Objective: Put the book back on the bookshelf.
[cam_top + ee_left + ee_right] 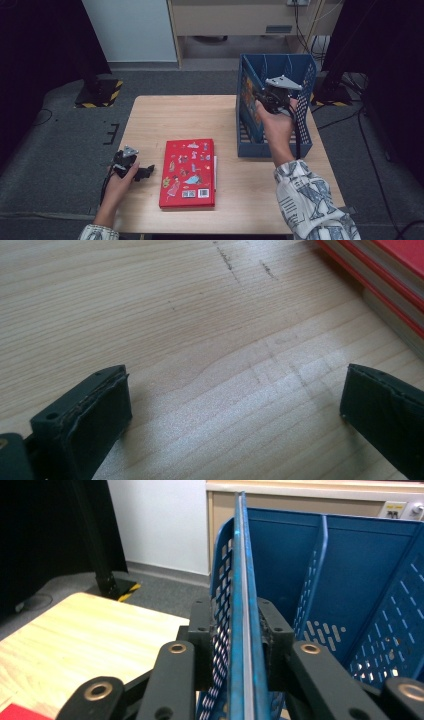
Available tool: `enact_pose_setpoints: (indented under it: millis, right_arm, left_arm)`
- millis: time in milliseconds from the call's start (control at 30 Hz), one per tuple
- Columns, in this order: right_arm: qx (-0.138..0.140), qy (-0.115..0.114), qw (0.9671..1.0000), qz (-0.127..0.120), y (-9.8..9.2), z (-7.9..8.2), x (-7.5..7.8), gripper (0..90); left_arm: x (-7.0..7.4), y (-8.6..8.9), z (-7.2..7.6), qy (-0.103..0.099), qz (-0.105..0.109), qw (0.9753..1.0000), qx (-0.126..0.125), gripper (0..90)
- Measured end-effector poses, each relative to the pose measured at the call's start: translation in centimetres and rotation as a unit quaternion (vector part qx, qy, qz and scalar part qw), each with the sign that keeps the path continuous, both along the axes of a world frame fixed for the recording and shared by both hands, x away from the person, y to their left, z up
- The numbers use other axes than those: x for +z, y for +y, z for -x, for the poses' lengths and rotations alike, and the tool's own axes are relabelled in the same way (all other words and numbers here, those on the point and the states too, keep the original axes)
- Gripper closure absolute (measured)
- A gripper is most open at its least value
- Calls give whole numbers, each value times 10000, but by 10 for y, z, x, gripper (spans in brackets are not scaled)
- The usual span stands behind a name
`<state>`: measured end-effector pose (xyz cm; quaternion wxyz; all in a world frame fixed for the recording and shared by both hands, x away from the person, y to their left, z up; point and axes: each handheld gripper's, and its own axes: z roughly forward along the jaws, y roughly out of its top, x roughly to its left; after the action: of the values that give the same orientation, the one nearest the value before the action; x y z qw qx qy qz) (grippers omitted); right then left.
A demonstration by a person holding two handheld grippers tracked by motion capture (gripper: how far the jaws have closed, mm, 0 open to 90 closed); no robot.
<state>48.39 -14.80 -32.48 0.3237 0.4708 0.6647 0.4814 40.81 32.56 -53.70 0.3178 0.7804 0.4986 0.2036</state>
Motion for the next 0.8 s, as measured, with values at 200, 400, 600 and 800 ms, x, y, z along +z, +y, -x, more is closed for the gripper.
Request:
enact_pose_setpoints:
  millis: [200, 400, 600, 800]
  right_arm:
    - [73, 120, 9998, 129, 1, -3, 6, 684]
    - [133, 213, 9996, 150, 0, -7, 12, 676]
    - [143, 308, 9992, 200, 0, -11, 18, 710]
    - [130, 402, 9987, 284, 1, -14, 19, 744]
  left_arm:
    - [0, 0, 0, 0, 3, 10000, 1, 0]
    - [0, 0, 0, -5, -13, 10000, -15, 0]
    - [0, -1, -1, -5, -13, 10000, -20, 0]
    - [0, -1, -1, -2, -11, 10000, -24, 0]
